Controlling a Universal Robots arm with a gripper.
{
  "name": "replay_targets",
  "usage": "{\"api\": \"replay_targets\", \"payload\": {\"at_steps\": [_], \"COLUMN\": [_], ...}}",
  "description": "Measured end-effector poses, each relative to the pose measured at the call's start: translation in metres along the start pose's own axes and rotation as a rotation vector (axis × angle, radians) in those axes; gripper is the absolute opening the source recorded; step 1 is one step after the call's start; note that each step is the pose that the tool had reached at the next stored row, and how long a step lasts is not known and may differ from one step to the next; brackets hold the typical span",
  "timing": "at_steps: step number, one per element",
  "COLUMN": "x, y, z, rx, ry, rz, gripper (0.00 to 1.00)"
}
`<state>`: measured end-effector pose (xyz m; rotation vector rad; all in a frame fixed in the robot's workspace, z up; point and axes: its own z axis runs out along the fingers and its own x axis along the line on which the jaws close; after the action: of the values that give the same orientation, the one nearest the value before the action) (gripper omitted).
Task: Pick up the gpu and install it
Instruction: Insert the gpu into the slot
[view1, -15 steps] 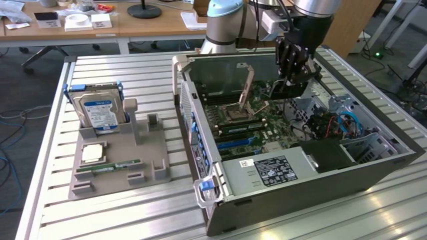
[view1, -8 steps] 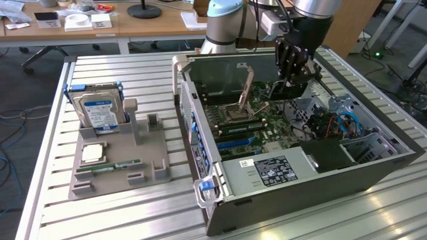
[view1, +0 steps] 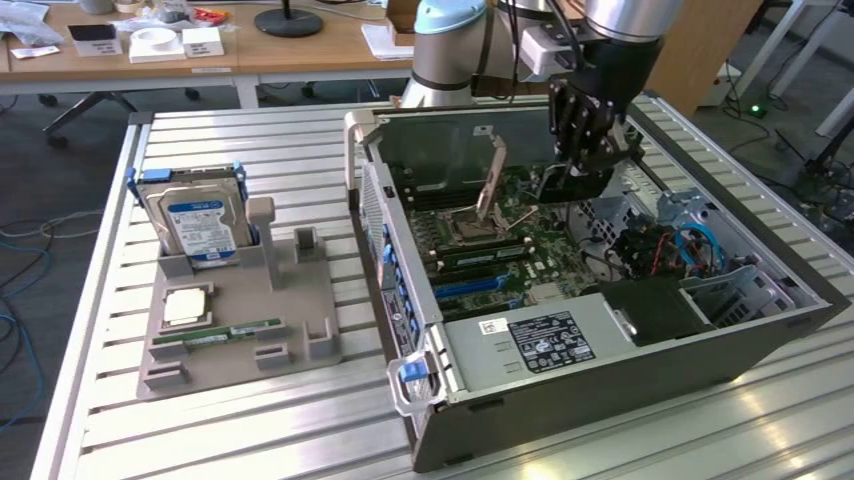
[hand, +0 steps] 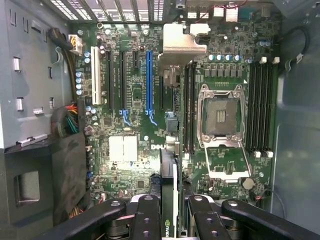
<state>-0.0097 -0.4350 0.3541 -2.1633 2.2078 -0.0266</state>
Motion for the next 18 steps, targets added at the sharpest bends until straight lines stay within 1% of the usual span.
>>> {"api": "replay_targets", "payload": {"at_steps": [3,8,13,18], "x": [0.000,0.000,0.000,0.000], "y": [0.0003,0.0032,0.0098,0.0183], "z": [0.0008,0.0013,0.0014,0.0012], "rx": [-0.0001,0.0000,0.0000,0.0002], "ry": [0.0002,0.0001,-0.0001,-0.0001], "rz": [0.000,0.000,0.000,0.000], "gripper": [0.26,0.26,0.26,0.26]}}
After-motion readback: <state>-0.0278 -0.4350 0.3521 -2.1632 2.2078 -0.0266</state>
